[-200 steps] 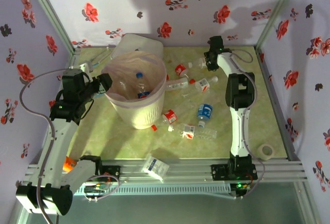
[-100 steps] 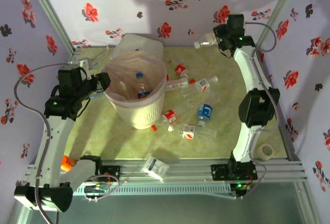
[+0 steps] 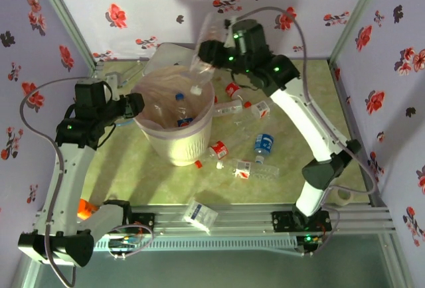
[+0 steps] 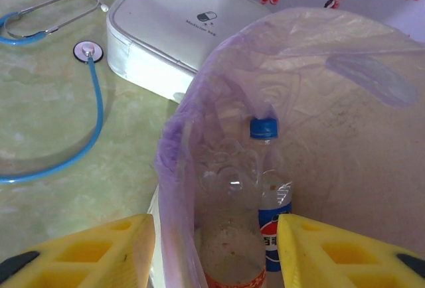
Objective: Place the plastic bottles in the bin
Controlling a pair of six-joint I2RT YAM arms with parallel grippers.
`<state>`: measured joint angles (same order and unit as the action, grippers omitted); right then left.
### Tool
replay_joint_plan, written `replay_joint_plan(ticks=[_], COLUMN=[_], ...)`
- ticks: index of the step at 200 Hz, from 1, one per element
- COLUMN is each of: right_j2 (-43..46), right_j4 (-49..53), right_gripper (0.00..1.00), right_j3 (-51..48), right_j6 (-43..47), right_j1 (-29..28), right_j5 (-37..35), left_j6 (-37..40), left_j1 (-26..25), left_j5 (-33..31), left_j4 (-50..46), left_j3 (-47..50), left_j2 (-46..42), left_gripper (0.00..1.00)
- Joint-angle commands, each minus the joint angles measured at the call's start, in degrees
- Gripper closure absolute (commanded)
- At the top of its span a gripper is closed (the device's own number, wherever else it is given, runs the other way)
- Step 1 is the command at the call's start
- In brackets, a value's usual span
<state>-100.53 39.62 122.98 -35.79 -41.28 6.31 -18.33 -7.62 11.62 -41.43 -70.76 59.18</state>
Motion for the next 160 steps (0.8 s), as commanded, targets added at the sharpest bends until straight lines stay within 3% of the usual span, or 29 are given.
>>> replay_joint_plan(ticks=[1, 52, 110, 125, 143, 160], right_j2=[-4.29, -14.28, -17.3, -17.94, -18.34, -17.2], right_j4=[7.13, 16.06, 14.35, 13.82, 14.68, 14.79], right_gripper=[0.58, 0.55, 0.53, 0.47, 0.31, 0.25], right_j3=[4.7, 11.26, 3.93, 2.09, 1.3, 1.6], right_j6=[8.7, 14.86, 12.75, 12.21, 11.45, 12.2], right_j1=[-4.7, -12.68, -14.35, -14.38, -14.43, -14.38], right_j5=[0.1, -2.2, 1.32, 2.83, 3.27, 2.29], left_j6=[2.09, 1.12, 0.58, 0.49, 0.4, 0.32], left_j1=[-0.23, -0.29, -0.27, -0.29, -0.26, -0.28], left_j5=[1.47, 1.48, 1.19, 1.22, 1.12, 0.94], left_j4=[-0.98, 0.76, 1.84, 2.05, 2.14, 2.23], left_j3=[-0.05, 1.76, 2.64, 2.65, 2.65, 2.82], left_j2=[0.06, -0.03, -0.03, 0.15, 0.37, 0.5], left_gripper=[0.5, 0.54, 0.56, 0.56, 0.57, 0.57])
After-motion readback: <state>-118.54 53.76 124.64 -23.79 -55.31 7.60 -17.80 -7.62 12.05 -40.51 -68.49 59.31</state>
